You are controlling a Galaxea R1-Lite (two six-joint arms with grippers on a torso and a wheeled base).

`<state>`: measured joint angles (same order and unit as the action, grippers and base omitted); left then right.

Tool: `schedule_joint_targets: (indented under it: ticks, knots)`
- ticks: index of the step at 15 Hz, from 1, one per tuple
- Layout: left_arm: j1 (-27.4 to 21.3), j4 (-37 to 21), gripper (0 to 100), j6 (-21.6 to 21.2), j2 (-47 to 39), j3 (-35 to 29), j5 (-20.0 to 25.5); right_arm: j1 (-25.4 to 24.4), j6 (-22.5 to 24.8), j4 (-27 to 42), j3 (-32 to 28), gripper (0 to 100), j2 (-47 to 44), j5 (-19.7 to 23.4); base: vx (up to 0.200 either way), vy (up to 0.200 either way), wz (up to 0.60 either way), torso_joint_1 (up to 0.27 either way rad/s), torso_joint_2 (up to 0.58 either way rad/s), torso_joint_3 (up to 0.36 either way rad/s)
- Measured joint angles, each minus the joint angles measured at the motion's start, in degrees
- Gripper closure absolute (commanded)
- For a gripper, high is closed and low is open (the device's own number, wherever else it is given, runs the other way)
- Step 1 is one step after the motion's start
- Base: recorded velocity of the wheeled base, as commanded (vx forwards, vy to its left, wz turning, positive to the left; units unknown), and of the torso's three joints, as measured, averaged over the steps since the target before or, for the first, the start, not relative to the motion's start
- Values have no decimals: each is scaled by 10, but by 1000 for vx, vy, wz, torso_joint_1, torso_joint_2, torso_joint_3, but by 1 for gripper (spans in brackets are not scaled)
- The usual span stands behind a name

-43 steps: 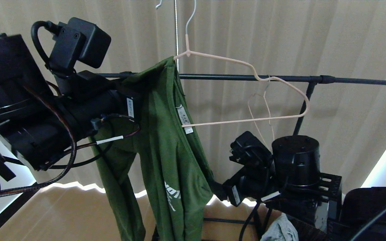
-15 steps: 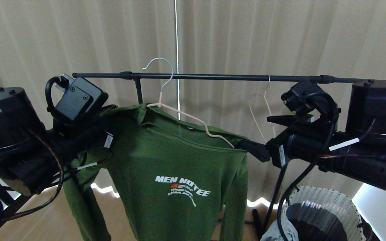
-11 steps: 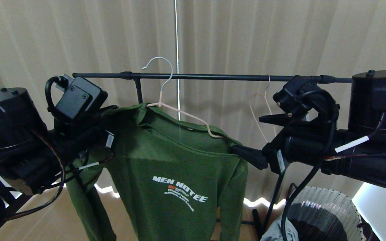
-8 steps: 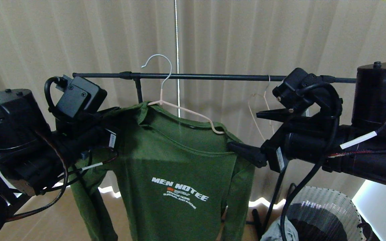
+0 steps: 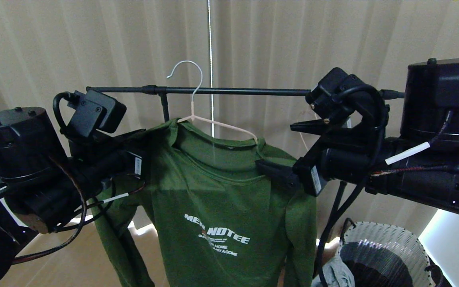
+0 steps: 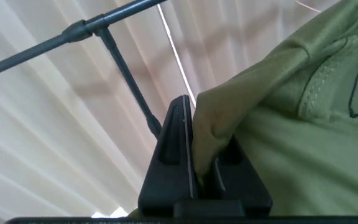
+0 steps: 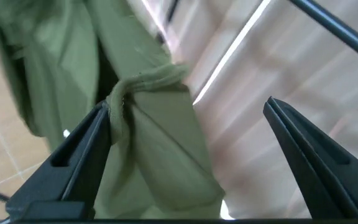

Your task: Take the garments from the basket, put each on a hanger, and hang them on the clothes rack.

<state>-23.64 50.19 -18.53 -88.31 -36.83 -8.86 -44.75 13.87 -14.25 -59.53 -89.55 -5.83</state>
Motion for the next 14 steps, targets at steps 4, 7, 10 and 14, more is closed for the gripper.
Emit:
schedule_joint_targets:
  ticks: [4,7,10,14]
  knots:
    - [0,-1,100,2,0,-1,-29,-26,3,0,-3,0,-9,-2,0,0,0,0,0,0]
    - [-7,0,100,2,2,3,-27,-28,4,-3,-11,0,-16,-3,0,0,0,0,0,0]
    - [-34,0,100,-4,15,18,-25,-12,4,-21,-40,0,-40,-5,0,0,0,0,0,0]
    - [-57,0,100,-6,32,25,-25,24,17,-24,-73,0,-73,-16,0,0,0,0,0,0]
